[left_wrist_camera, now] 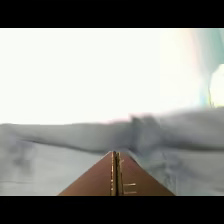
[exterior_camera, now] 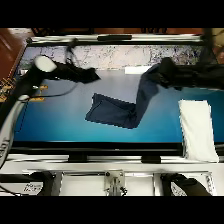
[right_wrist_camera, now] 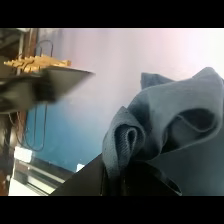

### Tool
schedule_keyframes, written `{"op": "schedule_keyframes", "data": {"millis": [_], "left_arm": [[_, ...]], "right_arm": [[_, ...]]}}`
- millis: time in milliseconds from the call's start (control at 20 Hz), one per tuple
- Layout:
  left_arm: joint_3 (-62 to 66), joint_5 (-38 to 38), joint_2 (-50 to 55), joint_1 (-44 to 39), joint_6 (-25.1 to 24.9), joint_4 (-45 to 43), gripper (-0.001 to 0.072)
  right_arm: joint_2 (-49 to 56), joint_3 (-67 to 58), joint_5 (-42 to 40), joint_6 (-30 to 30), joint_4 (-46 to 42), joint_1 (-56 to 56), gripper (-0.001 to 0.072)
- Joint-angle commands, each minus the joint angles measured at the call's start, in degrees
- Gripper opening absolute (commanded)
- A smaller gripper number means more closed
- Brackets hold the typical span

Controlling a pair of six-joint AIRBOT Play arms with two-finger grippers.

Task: Fold the shirts.

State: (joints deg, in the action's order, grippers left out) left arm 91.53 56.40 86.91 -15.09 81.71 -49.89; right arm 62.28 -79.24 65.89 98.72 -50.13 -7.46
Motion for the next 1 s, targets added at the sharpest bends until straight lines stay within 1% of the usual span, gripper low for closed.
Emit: {"op": "schedule_keyframes", "data": {"millis": [0, 200, 300, 350, 400, 450, 500, 550, 600, 700, 750, 800, 850, 900, 950], "left_arm": [[0.0, 3.6, -11.0, 10.7, 0.0, -2.6, 0.0038], [0.0, 11.1, -19.9, 18.2, -0.3, -2.7, 0.0038], [0.0, 13.5, -22.6, 19.5, -0.3, -2.7, 0.0038], [0.0, 14.0, -23.6, 19.7, -0.3, -2.9, 0.0038], [0.0, 14.2, -24.2, 19.7, -0.3, -2.9, 0.0038], [0.0, 14.4, -24.5, 19.7, -0.3, -2.9, 0.0038], [0.0, 14.4, -24.5, 19.7, -0.3, -2.9, 0.0038], [0.0, 14.4, -24.5, 19.7, -0.8, -2.9, 0.0038], [0.0, 14.3, -24.3, 19.7, -1.6, -2.9, 0.0038], [0.0, 14.3, -24.1, 19.7, -1.6, -2.9, 0.0039], [0.0, 14.3, -24.1, 19.7, -1.6, -2.9, 0.0038], [0.0, 14.3, -24.1, 19.7, -1.6, -2.9, 0.0039], [0.0, 14.4, -24.1, 19.7, -1.6, -2.9, 0.0039], [0.0, 14.4, -24.1, 19.7, -1.6, -2.9, 0.0038], [0.0, 14.4, -24.1, 19.7, -1.6, -2.9, 0.0039]], "right_arm": [[11.8, 0.0, -12.9, -0.2, -0.9, -11.5, 0.0078], [28.4, 0.0, -21.9, 1.6, 0.3, -20.3, 0.0078], [34.5, 0.0, -23.5, 2.5, 3.6, -22.5, 0.0079], [36.9, 0.0, -23.6, 2.6, 6.4, -23.0, 0.0149], [38.4, 0.0, -23.5, 2.1, 10.2, -23.0, 0.0413], [38.6, 0.0, -22.8, -1.5, 13.2, -22.7, 0.0513], [37.7, 0.0, -20.9, -4.7, 14.8, -21.8, 0.0513], [36.2, 0.0, -18.6, -5.4, 14.0, -20.5, 0.0513], [33.9, 0.0, -15.7, -5.5, 11.6, -18.6, 0.0513], [28.5, 0.0, -9.0, -3.9, 3.5, -13.2, 0.0513], [25.9, 0.0, -5.2, -2.0, -2.5, -10.3, 0.0513], [23.3, 0.0, 0.0, 0.7, -10.7, -7.0, 0.0513], [21.8, 0.0, 5.6, 2.9, -19.1, -4.1, 0.0513], [21.2, 0.1, 12.3, 3.7, -26.6, -1.3, 0.0517], [21.2, 0.9, 16.6, 3.7, -29.9, 0.7, 0.0632]]}}
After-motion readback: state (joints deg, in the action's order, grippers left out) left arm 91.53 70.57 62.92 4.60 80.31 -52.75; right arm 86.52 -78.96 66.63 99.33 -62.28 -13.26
